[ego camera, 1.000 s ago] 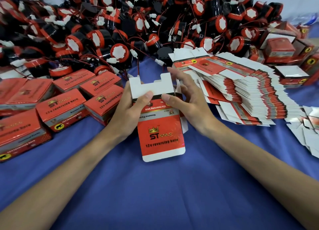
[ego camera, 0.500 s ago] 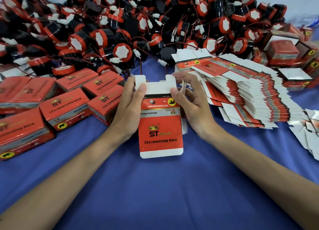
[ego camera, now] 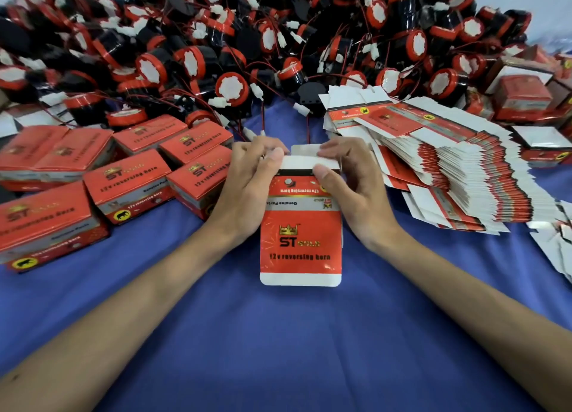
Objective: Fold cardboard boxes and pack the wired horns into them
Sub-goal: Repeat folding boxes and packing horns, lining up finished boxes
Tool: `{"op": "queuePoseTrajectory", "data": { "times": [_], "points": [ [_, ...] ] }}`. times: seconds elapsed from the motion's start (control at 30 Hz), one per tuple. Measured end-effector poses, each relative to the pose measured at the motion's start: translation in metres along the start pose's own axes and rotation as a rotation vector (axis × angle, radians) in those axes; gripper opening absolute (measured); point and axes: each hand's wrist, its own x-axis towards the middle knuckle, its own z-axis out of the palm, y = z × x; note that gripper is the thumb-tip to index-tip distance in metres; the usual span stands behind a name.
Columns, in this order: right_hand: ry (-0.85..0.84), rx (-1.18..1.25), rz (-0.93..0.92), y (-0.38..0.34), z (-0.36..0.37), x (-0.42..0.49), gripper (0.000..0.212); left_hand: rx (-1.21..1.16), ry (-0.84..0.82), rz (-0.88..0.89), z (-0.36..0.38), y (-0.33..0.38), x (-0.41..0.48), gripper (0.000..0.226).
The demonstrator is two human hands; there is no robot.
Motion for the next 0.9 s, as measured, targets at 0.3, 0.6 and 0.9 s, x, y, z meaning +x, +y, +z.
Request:
{"op": "queuePoseTrajectory", "data": {
  "times": [0.3,0.6,0.9],
  "points": [
    [0.018,-0.028,0.040,-0.0023,-0.0001,0.0028,0.027,-0.076,0.020,-0.071,0.0032,0.0022,0.0009,0.025],
    [0.074,0.009,-0.020,-0.0036,-0.0003,0.0039,0.030,0.017,0.015,0.098,0.0000,0.0011,-0.0007,0.020],
    [0.023,-0.024,0.048,0.0000,0.0000,0.0044,0.025,0.049,0.037,0.095,-0.0007,-0.0009,-0.0001,0.018]
  ]
}}
